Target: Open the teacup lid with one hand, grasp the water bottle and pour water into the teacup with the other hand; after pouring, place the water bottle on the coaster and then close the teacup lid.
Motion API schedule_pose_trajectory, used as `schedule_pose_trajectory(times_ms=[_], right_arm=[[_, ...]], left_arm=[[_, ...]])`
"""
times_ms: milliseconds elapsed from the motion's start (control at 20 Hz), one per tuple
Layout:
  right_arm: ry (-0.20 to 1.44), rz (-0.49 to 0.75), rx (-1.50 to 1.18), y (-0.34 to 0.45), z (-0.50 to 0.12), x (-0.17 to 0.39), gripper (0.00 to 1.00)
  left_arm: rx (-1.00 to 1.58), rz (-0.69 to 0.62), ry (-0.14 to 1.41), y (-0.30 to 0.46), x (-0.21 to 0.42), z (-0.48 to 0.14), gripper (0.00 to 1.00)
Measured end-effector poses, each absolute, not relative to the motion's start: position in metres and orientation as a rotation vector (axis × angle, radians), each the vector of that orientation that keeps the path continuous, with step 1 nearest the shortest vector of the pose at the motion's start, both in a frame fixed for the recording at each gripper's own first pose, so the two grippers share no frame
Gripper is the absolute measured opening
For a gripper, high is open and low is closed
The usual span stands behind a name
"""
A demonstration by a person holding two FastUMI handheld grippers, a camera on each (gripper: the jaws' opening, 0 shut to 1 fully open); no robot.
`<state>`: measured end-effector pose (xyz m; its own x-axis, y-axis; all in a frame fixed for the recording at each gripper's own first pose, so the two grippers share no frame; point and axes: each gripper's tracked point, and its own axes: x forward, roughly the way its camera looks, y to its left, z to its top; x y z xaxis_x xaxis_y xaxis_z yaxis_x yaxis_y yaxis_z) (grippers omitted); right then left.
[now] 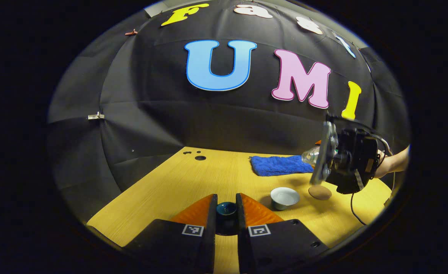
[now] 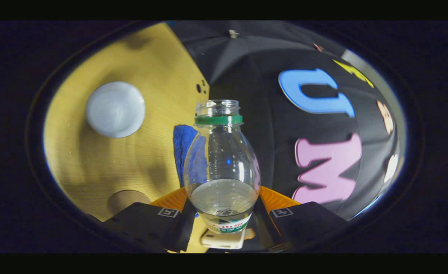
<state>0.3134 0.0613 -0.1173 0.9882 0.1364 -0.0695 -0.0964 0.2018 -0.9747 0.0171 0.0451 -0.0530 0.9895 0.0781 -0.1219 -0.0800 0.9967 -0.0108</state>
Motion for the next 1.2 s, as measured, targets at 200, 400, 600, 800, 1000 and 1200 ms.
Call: schedule_pose_trajectory(times_ms=[200,400,600,800,1000,1200], right_arm=[[0.185,0.139,-0.936,0.032,-0.113,0.309,0.73],[0.279,0.235,-0.530,0.026,-0.110,0.298,0.73],[0.298,0.313,-0.106,0.040,-0.116,0.299,0.73],[0.260,0.280,0.075,0.044,-0.112,0.298,0.73],[0.172,0.277,0.060,0.047,-0.096,0.287,0.74],[0.127,0.300,-0.007,0.043,-0.105,0.294,0.76]], left_arm=[[-0.023,0.076,0.106,0.039,0.020,-0.045,0.31],[-0.056,0.058,0.081,0.027,0.023,-0.039,0.28],[-0.113,0.045,0.054,0.014,0.032,-0.037,0.28],[-0.093,0.052,0.063,0.015,0.036,-0.046,0.28],[-0.107,0.069,0.081,0.015,0.036,-0.056,0.31],[-0.111,0.077,0.087,0.015,0.035,-0.051,0.28]])
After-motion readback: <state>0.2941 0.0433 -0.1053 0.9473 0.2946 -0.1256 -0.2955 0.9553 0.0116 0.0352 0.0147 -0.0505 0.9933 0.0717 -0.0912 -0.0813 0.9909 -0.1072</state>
